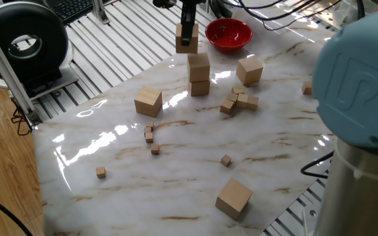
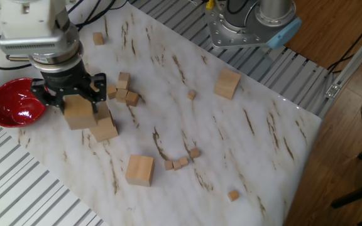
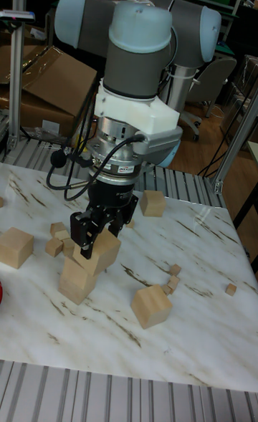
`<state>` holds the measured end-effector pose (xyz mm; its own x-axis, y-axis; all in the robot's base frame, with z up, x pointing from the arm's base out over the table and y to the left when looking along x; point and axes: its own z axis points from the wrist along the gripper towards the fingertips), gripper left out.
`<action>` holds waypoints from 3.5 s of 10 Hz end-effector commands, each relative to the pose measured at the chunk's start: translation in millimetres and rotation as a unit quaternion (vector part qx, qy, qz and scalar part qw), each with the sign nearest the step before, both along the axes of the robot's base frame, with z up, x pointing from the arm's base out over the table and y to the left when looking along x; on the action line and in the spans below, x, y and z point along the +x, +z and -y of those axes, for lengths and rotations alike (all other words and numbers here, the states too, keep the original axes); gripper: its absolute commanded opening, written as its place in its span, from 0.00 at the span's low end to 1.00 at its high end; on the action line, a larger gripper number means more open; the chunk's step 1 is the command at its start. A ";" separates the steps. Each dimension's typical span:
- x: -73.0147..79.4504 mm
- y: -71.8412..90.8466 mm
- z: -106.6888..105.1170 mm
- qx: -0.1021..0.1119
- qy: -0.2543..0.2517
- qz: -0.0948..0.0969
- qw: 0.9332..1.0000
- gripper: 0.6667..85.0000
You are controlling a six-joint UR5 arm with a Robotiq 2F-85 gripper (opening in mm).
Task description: Stack the blocks in a vertical line of five
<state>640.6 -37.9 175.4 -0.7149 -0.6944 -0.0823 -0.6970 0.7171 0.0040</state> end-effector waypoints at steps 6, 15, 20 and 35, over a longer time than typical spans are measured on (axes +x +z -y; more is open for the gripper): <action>-23.6 -10.2 14.8 -0.006 0.015 -0.036 0.999 0.37; -22.4 -14.1 10.9 -0.001 0.123 -0.023 0.992 0.38; -14.4 -15.5 5.6 0.005 0.139 -0.012 0.990 0.39; -28.3 -22.5 12.9 0.012 0.133 -0.018 0.991 0.41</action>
<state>611.0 -53.9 151.5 -0.5114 -0.8571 -0.0618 -0.8593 0.5096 0.0442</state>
